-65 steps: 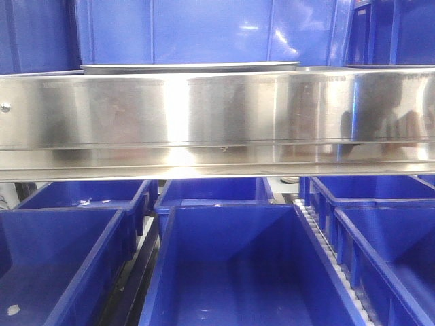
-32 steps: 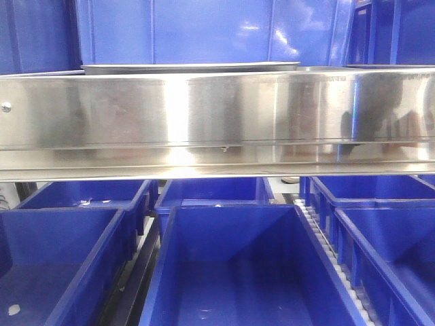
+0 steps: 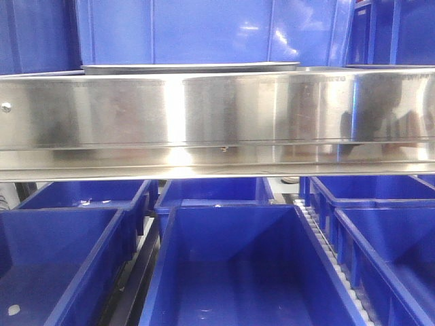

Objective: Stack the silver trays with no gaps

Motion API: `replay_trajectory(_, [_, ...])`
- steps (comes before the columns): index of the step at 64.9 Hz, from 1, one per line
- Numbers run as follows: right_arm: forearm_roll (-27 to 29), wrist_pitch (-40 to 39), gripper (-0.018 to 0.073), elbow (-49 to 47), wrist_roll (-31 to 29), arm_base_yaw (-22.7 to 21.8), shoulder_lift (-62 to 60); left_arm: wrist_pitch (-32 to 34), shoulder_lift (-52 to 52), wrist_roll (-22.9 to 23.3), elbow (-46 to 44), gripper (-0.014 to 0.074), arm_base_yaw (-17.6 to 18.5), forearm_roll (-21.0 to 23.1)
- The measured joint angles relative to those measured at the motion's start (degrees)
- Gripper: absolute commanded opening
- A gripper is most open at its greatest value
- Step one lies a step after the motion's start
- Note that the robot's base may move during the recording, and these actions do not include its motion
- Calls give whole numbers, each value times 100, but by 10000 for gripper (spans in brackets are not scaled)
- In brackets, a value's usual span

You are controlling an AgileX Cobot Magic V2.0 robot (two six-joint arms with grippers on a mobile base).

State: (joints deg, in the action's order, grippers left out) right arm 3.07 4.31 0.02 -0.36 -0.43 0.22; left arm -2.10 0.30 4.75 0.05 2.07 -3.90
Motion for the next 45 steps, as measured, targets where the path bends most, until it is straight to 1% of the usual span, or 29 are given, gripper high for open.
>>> replay_trajectory(45, [0,0,-80,0,0,0,0,-27,0,0,0,3,0,-23])
